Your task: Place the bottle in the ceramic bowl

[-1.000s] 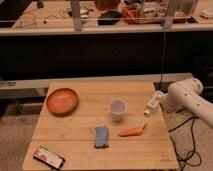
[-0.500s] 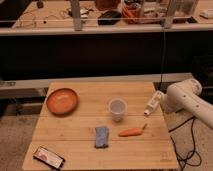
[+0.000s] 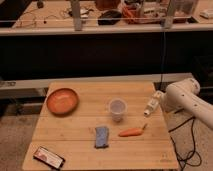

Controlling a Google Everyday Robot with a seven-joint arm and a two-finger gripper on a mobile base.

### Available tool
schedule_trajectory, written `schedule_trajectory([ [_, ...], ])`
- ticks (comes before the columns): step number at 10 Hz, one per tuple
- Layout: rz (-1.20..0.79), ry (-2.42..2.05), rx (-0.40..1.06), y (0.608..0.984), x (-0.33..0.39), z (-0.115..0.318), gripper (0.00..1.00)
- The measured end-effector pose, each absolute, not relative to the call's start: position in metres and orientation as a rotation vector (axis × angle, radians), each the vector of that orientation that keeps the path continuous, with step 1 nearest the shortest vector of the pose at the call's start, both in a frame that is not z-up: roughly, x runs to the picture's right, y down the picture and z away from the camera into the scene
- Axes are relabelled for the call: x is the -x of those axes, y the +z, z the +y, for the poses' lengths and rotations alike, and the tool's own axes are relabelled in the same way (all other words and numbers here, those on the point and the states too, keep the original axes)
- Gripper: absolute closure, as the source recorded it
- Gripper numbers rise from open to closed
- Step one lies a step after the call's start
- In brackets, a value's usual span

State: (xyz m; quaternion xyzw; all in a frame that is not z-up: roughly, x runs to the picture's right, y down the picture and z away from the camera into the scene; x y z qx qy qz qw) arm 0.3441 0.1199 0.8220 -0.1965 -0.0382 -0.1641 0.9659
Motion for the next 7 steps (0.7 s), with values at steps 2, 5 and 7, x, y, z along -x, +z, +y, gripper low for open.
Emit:
schedule_trajectory([
  [2, -0.083, -0.363, 0.394, 0.827, -0.35, 0.115, 0.2],
  [5, -0.091, -0.404, 0.398, 0.834, -0.362, 0.106, 0.2],
  [7, -0.089, -0.433, 0.408, 0.844, -0.367, 0.097, 0.2],
])
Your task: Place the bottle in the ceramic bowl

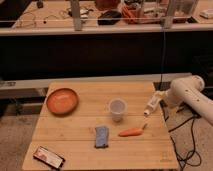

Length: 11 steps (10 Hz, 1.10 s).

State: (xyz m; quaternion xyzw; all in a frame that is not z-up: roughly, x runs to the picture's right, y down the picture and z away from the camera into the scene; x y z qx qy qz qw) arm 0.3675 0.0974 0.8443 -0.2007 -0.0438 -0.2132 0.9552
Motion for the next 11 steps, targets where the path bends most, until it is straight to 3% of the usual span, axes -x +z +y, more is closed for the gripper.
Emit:
schedule_trajectory([
  [5, -0.085, -0.521, 0.408, 0.871, -0.355, 0.076, 0.2],
  [11, -0.114, -0.608, 0.369, 0.893, -0.356, 0.079, 0.2],
])
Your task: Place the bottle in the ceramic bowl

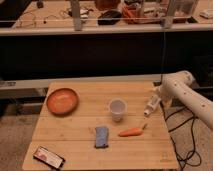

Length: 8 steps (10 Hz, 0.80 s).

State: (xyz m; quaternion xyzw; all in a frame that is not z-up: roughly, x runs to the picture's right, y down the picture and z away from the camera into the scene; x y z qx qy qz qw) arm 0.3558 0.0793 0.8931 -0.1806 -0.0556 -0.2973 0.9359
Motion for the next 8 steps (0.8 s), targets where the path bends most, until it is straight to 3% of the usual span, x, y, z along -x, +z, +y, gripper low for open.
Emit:
schedule_trajectory([
  [8, -0.127, -0.649, 0.372, 0.914, -0.367, 0.074, 0.2],
])
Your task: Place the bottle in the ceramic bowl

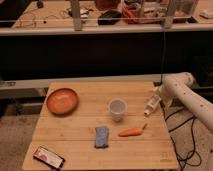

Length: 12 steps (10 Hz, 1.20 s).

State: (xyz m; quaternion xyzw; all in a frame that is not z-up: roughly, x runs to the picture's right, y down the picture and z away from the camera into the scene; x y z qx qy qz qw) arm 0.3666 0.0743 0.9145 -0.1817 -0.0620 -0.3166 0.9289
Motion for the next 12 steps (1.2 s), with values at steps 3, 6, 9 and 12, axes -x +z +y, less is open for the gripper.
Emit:
schedule_trajectory([
  [3, -0.158, -0.645, 0.381, 0.925, -0.359, 0.072, 0.2],
  [6, -0.19, -0.63, 0.391, 0.929, -0.355, 0.073, 0.2],
  [9, -0.189, -0.647, 0.41, 0.934, -0.346, 0.075, 0.2],
  [12, -0.183, -0.649, 0.428, 0.939, -0.344, 0.08, 0.2],
])
